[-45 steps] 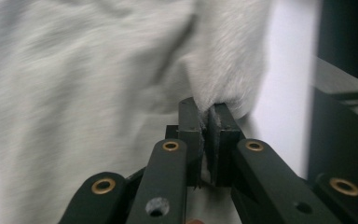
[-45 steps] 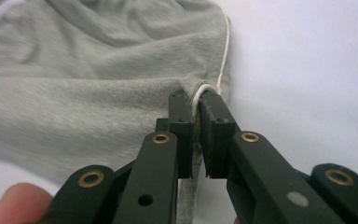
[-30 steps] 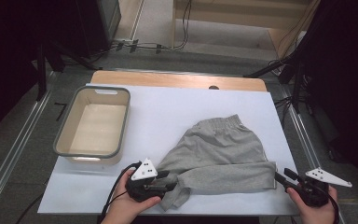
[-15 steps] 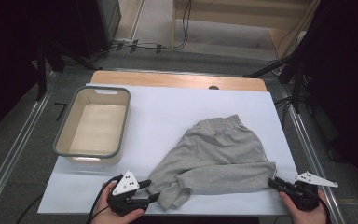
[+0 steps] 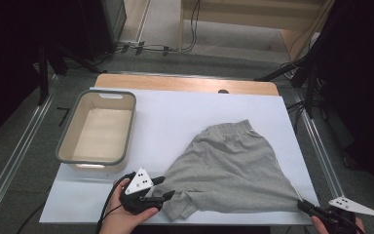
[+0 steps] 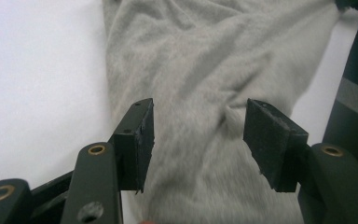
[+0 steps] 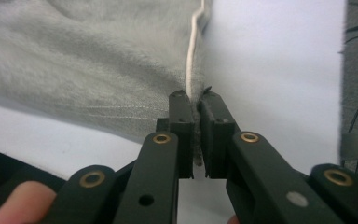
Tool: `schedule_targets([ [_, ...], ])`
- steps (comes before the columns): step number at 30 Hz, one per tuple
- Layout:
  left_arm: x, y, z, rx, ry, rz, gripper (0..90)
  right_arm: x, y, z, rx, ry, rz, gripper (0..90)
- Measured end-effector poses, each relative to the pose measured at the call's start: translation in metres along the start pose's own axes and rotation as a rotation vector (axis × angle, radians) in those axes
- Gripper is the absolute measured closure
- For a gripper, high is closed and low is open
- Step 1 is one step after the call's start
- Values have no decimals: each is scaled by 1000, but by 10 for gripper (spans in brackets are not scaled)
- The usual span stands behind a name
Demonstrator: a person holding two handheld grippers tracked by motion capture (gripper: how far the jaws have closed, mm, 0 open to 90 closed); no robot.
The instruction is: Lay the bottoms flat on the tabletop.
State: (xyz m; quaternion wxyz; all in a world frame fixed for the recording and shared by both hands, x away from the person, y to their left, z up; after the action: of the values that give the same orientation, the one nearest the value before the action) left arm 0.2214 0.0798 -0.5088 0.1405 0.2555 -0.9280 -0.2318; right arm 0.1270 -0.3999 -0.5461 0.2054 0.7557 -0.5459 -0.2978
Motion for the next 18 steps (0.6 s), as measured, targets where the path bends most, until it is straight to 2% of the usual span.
schedule_targets([
  [1, -1, -2, -2, -1, -4, -2, 430, -1, 2, -1, 21, 5, -9, 722],
  [2, -1, -3, -3, 1, -6, -2, 430, -1, 2, -1, 21, 5, -9, 722],
  [3, -1, -5, -5, 1, -9, -3, 430, -3, 3, -4, 45, 15, -7, 661],
  [5, -2, -10, -9, 1, -12, -1, 430, -7, 4, -14, 86, 42, -16, 599],
  [7, -4, -15, -13, 3, -12, -7, 432, -10, 1, -25, 117, 66, -7, 571],
  [8, -5, -18, -15, 1, -8, -13, 432, -13, -6, -37, 121, 78, -11, 554],
  [9, -7, -21, -17, -1, -7, -17, 432, -13, -6, -37, 121, 78, -11, 554],
  [10, -8, -24, -19, 0, -4, -24, 432, -15, -11, -42, 126, 92, -8, 543],
  [11, -10, -27, -21, 5, 1, -28, 435, -19, -24, -52, 119, 120, -6, 525],
  [12, -11, -30, -23, 3, -1, -31, 435, -19, -24, -52, 119, 120, -6, 525],
  [14, -15, -37, -28, 5, 7, -34, 436, -20, -38, -62, 112, 137, -1, 514],
  [15, -17, -40, -29, 5, 8, -41, 440, -19, -52, -72, 104, 141, 5, 485],
  [16, -19, -44, -31, 6, 17, -45, 440, -19, -52, -72, 104, 141, 5, 485],
  [18, -24, -50, -31, 6, 22, -68, 455, -14, -67, -81, 90, 135, 0, 452],
])
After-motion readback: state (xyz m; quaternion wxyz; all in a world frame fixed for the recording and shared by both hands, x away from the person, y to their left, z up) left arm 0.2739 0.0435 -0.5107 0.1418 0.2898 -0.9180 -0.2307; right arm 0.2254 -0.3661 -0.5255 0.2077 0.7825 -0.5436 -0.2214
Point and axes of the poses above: each handheld gripper's, and its own axes: y roughly backward along the jaws, z roughly out of its underside, x roughly to its right, the point moved 5 cm from there along -y, roughly forward along the jaws, and after that the axes turned 5 degrees about x, right-handed, at the moved point
